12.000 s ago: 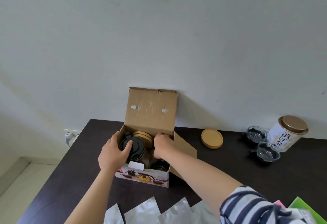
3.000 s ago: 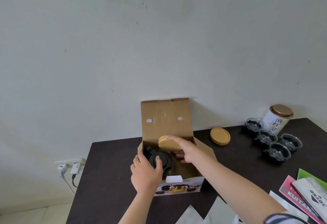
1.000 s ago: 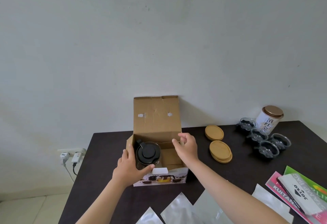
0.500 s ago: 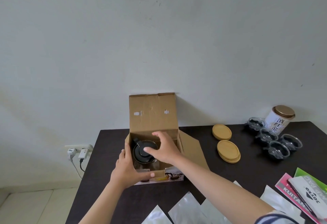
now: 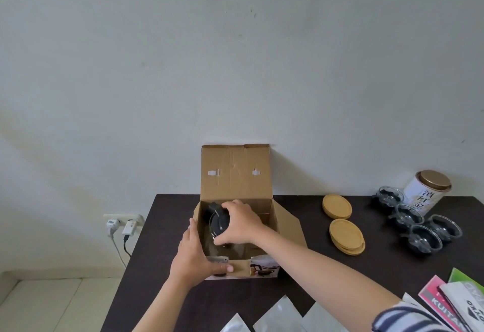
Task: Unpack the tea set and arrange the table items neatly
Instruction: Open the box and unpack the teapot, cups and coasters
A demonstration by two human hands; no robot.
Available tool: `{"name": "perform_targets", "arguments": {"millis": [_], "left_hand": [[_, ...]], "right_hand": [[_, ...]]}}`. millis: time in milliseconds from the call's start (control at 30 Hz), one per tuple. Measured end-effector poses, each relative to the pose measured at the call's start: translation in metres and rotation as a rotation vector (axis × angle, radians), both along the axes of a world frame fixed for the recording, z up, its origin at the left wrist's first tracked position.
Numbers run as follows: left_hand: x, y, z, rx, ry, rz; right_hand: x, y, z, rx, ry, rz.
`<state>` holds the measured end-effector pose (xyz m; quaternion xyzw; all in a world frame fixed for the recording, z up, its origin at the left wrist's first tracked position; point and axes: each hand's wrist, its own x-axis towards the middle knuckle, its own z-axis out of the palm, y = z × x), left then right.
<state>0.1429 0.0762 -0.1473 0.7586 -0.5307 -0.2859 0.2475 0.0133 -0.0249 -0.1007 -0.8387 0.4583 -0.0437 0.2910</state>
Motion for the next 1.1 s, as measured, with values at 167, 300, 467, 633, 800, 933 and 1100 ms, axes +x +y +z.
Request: {"name": "perform_targets", "arguments": {"millis": [167, 300, 467, 633, 800, 933, 1100], "left_hand": [[0.001, 0.0, -0.001, -0.003, -0.004, 0.007], [0.0, 0.001, 0.0, -0.009, 0.0, 0.007], [-0.002, 0.001, 0.0, -0.001, -0.011, 0.011], [-0.002, 0.001, 0.0, -0.007, 0.001, 0.012], [-0.001, 0.001, -0.002, -0.024, 0.012, 0.014], [0.0, 0.0, -0.004, -0.026, 0.012, 0.023], [0.0, 0.0, -0.005, -0.029, 0.003, 0.033]], "right_hand": [[-0.05, -0.002, 0.066, 0.064, -0.291, -0.059], [-0.112, -0.022, 0.105, -0.025, -0.38, -0.242], [-0.163, -0.065, 0.089, -0.149, -0.189, -0.503], [-0.166, -0.08, 0.044, -0.116, -0.033, -0.53], [-0.158, -0.094, 0.011, -0.107, -0.017, -0.554], [-0.153, -0.103, -0.005, -0.052, -0.027, -0.531], [-0.154, -0.113, -0.02, -0.037, -0.039, -0.507]]}}
